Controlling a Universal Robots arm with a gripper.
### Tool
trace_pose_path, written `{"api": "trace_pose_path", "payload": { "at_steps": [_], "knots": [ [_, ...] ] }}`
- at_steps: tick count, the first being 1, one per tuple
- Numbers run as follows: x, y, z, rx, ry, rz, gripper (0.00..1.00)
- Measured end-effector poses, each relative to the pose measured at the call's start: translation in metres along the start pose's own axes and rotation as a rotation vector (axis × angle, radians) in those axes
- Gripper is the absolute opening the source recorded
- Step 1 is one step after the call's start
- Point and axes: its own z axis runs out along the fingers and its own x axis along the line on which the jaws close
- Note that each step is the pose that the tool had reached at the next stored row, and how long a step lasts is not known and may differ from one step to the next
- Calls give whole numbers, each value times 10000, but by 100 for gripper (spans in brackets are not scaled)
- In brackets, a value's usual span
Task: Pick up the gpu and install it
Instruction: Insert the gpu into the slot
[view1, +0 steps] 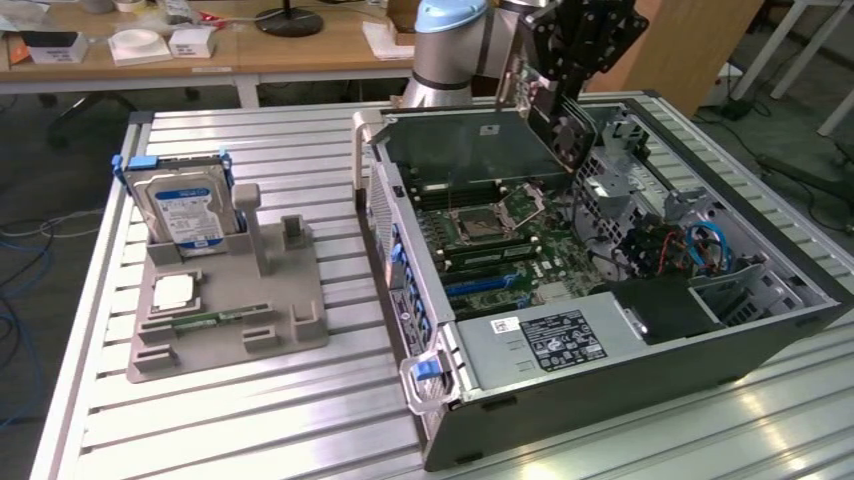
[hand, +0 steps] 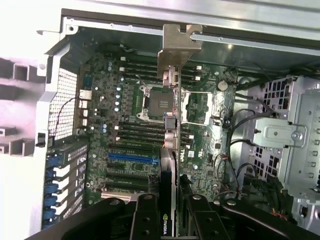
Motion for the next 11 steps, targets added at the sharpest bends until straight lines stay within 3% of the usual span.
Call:
{"api": "trace_pose_path", "payload": {
  "at_steps": [11],
  "knots": [
    [22,-12,2,4,10,-1198,26]
  ]
}}
